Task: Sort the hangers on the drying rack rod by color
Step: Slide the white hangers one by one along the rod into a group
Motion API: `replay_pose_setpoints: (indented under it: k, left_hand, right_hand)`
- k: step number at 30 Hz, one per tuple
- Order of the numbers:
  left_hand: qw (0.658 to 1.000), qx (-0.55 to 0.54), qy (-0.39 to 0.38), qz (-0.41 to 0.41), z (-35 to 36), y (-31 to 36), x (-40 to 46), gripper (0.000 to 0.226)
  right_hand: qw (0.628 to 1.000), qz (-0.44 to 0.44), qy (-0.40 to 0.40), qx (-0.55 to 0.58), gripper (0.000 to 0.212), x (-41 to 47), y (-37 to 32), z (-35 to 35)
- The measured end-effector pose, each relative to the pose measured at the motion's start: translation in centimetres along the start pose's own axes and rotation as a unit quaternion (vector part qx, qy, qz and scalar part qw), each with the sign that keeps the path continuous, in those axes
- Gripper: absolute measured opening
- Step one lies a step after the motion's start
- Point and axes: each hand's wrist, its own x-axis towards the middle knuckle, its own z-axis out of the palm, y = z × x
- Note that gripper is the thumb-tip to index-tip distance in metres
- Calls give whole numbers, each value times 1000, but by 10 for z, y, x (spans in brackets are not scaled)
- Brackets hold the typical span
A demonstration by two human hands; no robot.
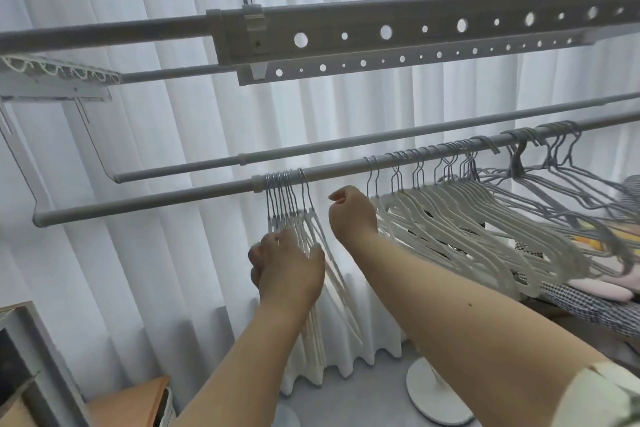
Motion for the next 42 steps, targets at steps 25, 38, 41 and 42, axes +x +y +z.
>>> replay_pose_setpoints:
  k: [25, 38, 41, 42]
  left_hand:
    - [964, -229, 9, 137, 16, 51, -33, 34]
    - [892, -325, -295, -111, 98, 109, -1, 21]
    - [894, -323, -292, -111, 110, 109, -1, 31]
    - [896, -325, -283, -109, 112, 108, 1, 30]
  right_hand:
    - [954, -52, -86, -281, 33, -32, 40, -69]
    - [978, 60, -72, -189, 39, 4, 56, -121]
    - [985, 84, -143, -55, 47, 8, 59, -121]
    - [984, 105, -144, -21, 58, 11, 60, -120]
